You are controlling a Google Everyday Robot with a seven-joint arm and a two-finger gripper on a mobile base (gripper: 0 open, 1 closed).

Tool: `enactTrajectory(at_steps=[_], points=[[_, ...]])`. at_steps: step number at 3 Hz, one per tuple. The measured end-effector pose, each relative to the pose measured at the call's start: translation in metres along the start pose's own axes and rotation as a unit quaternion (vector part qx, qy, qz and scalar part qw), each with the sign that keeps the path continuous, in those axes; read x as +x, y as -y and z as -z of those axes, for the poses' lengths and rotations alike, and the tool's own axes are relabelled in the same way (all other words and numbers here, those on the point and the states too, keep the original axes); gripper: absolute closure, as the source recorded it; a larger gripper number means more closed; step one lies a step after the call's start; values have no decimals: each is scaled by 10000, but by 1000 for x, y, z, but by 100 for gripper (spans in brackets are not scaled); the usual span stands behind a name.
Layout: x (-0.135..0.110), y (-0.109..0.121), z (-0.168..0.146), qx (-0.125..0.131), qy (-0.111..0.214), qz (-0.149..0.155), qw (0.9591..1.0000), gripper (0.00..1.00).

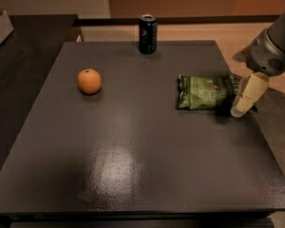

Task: Move green jalapeno chip bag near orange

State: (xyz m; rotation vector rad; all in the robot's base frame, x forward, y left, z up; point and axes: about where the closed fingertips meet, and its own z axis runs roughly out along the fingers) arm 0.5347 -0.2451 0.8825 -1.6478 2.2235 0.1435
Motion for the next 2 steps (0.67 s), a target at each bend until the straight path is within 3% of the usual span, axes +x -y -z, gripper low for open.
enactTrajectory(at_steps=[1,2], points=[[6,4,-17,-93,30,-42,9999,0],[9,5,-30,-199,21,-27,9998,10]])
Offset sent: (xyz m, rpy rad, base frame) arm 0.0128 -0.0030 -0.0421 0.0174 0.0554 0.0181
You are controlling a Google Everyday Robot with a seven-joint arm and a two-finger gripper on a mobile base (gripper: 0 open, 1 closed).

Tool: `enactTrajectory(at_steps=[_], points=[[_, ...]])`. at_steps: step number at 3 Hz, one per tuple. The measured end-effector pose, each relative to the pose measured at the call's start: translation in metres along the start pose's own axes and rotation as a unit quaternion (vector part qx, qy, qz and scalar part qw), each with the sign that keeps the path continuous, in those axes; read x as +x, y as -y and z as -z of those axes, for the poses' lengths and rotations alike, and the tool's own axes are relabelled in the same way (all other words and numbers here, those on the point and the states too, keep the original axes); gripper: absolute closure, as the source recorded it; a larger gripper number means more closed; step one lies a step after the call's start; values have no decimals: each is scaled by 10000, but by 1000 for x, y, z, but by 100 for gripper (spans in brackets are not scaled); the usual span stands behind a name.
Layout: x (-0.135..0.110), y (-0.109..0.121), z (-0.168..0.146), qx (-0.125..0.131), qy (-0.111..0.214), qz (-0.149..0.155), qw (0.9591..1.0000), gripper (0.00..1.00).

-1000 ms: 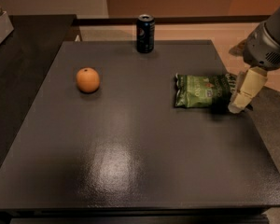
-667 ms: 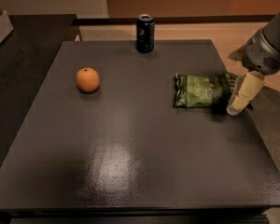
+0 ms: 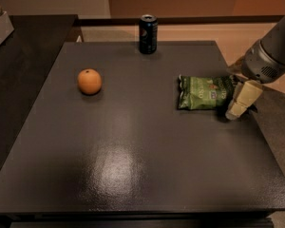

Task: Move green jalapeno chip bag near orange

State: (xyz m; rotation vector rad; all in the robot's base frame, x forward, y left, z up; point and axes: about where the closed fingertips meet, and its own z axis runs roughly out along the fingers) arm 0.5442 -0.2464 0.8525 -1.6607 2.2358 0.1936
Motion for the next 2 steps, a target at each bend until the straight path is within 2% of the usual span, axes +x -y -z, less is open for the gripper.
enactTrajectory(at_steps=[1,2], points=[[0,1,-5,-69,-16,25,10000,26],[-6,0,-2,-93,-2,71,9999,49]])
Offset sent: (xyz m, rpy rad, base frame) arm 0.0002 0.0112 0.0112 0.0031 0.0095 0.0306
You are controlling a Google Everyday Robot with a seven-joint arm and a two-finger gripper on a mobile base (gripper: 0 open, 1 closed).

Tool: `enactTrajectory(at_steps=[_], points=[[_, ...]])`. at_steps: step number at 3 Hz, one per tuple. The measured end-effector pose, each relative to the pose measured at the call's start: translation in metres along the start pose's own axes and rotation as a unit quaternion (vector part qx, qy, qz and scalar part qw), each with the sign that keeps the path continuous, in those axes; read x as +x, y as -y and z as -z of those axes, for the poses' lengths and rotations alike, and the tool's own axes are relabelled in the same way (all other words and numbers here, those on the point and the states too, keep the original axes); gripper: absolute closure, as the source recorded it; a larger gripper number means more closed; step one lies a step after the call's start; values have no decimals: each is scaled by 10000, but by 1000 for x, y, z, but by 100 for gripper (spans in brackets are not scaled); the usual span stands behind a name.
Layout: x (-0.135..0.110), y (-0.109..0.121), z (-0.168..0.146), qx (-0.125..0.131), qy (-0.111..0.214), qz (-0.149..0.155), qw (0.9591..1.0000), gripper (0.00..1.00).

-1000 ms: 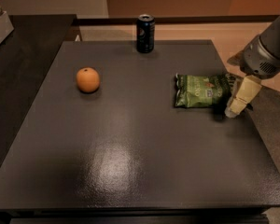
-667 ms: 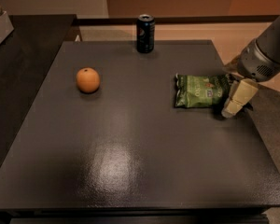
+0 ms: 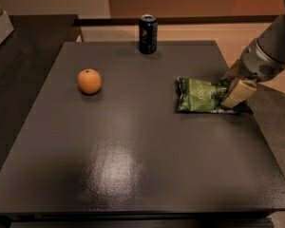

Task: Move green jalapeno chip bag near orange

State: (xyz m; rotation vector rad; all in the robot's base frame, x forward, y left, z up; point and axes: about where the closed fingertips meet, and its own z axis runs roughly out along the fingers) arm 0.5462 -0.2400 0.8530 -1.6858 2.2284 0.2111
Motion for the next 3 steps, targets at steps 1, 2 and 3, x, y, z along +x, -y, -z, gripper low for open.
enactTrajectory(at_steps=[1,2,3], points=[[-18,-2,7,19,69,158,9998,73],[-49,-9,7,-51,129,418,9990,96],[-89,-17,-5,-210,123,796,9965,100]])
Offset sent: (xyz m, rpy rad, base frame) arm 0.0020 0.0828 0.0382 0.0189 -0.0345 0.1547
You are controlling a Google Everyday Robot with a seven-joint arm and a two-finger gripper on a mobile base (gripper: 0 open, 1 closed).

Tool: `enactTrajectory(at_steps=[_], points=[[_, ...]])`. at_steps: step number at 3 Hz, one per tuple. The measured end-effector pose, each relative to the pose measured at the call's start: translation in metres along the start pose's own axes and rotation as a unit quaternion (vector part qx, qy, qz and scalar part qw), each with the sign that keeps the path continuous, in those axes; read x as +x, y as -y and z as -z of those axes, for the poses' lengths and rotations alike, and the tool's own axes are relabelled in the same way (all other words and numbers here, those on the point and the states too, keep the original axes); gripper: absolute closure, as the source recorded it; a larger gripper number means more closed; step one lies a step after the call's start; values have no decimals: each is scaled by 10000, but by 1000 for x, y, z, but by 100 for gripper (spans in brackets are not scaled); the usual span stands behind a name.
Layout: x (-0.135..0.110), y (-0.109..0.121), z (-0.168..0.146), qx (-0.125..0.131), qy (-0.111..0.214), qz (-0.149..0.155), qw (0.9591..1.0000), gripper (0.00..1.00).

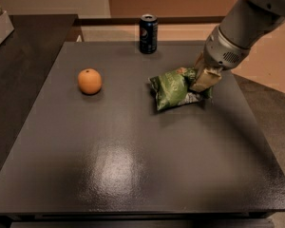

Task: Move green jalapeno chip bag near orange

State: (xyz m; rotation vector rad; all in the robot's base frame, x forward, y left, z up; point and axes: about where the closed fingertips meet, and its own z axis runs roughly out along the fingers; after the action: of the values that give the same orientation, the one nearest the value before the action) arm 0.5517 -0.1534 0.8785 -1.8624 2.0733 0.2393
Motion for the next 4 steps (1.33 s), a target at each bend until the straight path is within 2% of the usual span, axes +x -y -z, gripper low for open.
enactTrajectory(at_steps=[2,4], points=[[-63,10,-30,-253,-52,494,9984,100],[-96,19,-41,-317,-4,727,9968,100]])
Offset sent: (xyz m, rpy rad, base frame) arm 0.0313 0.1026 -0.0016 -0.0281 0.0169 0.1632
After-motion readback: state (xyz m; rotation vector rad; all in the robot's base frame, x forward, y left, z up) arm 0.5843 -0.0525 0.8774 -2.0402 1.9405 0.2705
